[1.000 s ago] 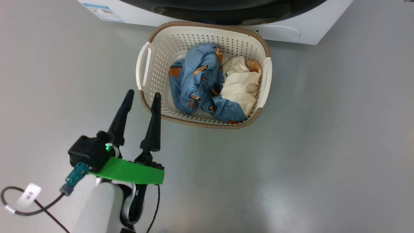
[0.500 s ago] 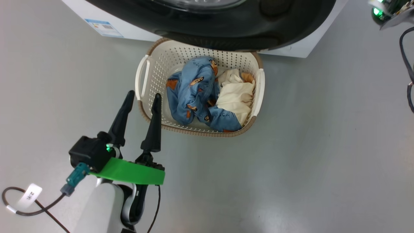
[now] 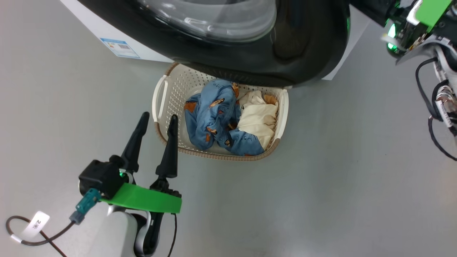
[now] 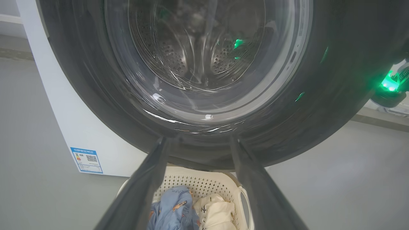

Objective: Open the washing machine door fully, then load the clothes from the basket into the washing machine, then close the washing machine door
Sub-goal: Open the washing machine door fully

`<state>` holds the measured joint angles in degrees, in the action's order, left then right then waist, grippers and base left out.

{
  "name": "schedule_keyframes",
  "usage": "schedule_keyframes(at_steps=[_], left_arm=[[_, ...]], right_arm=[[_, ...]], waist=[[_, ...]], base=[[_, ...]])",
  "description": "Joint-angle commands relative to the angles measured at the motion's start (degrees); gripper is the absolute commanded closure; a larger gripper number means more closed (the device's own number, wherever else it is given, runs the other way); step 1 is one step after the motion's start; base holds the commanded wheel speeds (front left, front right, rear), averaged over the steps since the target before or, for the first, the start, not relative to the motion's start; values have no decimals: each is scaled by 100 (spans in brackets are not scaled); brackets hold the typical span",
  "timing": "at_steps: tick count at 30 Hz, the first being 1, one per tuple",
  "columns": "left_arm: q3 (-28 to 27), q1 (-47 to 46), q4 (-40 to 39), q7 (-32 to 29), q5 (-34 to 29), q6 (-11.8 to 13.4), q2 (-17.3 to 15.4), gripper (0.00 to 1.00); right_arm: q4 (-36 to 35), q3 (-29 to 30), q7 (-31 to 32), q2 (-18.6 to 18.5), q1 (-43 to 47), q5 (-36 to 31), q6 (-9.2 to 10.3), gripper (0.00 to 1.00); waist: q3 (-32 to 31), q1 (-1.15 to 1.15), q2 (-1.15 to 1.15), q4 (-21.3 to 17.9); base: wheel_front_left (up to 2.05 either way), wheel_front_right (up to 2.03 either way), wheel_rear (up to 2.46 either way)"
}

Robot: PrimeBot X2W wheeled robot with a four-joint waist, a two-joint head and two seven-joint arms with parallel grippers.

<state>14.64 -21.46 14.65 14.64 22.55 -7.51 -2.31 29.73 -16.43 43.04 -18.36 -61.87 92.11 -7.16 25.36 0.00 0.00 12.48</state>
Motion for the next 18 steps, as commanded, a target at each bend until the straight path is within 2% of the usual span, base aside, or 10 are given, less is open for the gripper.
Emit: schedule_keyframes(at_steps=[1,18], left_arm=[[-186,94,-93,36,-24,2,-90,0],[-230,496,-68,36,-73,2,-74,0]], right_arm=[[-214,-71,77,156,142,-76,-33,100],[-370,-300,346,382,795,-93,-33,100]], waist=[[-42,1,0,7],[-650,0,0,8]], base=[[0,0,0],[0,0,0]])
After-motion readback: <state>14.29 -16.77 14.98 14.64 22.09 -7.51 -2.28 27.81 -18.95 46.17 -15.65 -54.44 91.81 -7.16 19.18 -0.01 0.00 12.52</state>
